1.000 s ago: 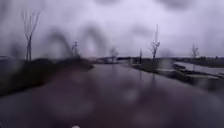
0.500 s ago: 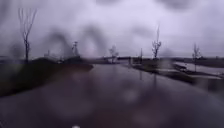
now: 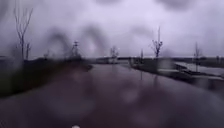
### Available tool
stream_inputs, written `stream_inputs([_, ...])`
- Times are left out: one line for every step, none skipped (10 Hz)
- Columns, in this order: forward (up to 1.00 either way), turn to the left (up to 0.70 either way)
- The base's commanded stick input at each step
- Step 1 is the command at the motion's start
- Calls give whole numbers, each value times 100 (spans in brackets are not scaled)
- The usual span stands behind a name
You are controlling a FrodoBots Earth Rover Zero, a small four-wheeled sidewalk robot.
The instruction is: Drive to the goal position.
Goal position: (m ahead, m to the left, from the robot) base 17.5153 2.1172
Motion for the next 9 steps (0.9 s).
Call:
stream_inputs([70, 0])
stream_inputs([70, 0])
stream_inputs([70, 0])
stream_inputs([70, 0])
stream_inputs([70, 0])
stream_inputs([70, 0])
stream_inputs([70, 0])
stream_inputs([70, 0])
stream_inputs([70, 0])
